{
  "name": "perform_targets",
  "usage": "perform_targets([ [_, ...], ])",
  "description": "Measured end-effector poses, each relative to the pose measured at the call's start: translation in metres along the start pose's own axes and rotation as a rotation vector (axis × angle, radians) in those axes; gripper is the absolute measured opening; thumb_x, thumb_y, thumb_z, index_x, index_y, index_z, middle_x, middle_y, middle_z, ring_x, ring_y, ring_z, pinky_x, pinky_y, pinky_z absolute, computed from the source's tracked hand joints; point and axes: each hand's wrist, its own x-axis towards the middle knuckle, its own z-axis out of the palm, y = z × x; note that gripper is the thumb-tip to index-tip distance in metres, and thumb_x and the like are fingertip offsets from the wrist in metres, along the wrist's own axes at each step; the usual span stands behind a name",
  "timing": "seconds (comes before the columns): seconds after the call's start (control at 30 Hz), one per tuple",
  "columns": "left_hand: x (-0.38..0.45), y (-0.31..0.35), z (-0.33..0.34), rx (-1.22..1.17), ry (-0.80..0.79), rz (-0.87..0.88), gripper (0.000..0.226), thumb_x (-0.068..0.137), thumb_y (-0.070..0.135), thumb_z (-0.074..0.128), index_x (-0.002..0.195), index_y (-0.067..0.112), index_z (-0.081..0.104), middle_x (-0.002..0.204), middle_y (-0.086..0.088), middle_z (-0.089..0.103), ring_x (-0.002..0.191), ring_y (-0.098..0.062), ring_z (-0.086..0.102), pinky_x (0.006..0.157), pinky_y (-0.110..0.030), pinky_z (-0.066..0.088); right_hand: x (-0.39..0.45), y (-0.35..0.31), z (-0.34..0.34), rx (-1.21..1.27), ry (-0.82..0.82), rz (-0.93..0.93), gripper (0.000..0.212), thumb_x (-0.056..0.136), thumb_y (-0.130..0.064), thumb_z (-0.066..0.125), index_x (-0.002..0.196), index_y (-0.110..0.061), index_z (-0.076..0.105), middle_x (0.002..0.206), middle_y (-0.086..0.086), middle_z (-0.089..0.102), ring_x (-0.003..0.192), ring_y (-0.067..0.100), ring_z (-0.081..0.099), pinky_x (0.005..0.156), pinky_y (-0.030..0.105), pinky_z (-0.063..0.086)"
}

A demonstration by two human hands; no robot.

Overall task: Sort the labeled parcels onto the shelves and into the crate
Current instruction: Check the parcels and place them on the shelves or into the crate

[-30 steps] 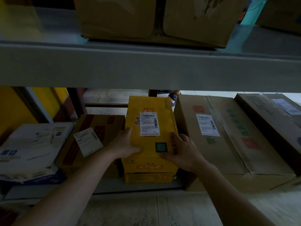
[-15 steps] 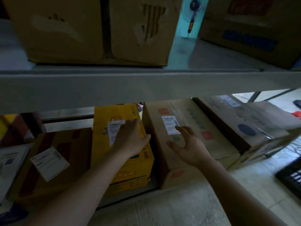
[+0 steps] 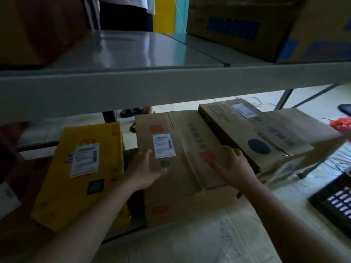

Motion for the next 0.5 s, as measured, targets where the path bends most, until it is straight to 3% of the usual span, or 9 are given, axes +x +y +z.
perform_targets([
  [0.13, 0.007, 0.007, 0.017, 0.025, 0.069, -0.121, 0.103, 0.08, 0.064, 0.068, 0.157, 0.034, 0.007, 0.166, 0.002, 0.001, 0.151, -0.029, 0.013, 0.117, -0.054, 0.029, 0.039, 0.027, -0.006, 0.03, -0.146, -0.053, 0.101, 0.074, -0.09, 0.05, 0.153, -0.035, 0.018, 0.154, 0.007, 0.031, 0.129, 0.033, 0.048, 0.099, 0.049, 0.051],
  [0.27, 0.005, 0.008, 0.029, 0.038, 0.11, -0.244, 0.108, 0.075, 0.068, 0.069, 0.157, 0.033, 0.008, 0.164, 0.001, 0.01, 0.149, -0.028, 0.021, 0.115, -0.05, 0.033, 0.059, 0.04, -0.007, 0.081, -0.247, -0.128, 0.103, 0.069, -0.095, 0.048, 0.15, -0.039, 0.02, 0.15, 0.004, 0.032, 0.118, 0.03, 0.053, 0.089, 0.043, 0.052],
  [0.37, 0.0, 0.007, 0.036, 0.036, 0.116, -0.336, 0.112, 0.073, 0.071, 0.07, 0.157, 0.034, 0.007, 0.162, 0.0, 0.014, 0.147, -0.028, 0.025, 0.114, -0.05, 0.036, 0.07, 0.049, -0.006, 0.063, -0.302, -0.145, 0.102, 0.073, -0.09, 0.052, 0.152, -0.037, 0.017, 0.148, 0.006, 0.032, 0.117, 0.031, 0.053, 0.083, 0.039, 0.048],
  [0.5, -0.001, 0.009, 0.036, 0.026, 0.117, -0.396, 0.114, 0.072, 0.073, 0.069, 0.157, 0.034, 0.003, 0.163, -0.001, 0.012, 0.147, -0.029, 0.026, 0.113, -0.049, 0.036, 0.079, 0.058, -0.005, 0.032, -0.34, -0.128, 0.097, 0.079, -0.084, 0.054, 0.152, -0.034, 0.016, 0.147, 0.01, 0.032, 0.115, 0.033, 0.055, 0.088, 0.043, 0.051],
])
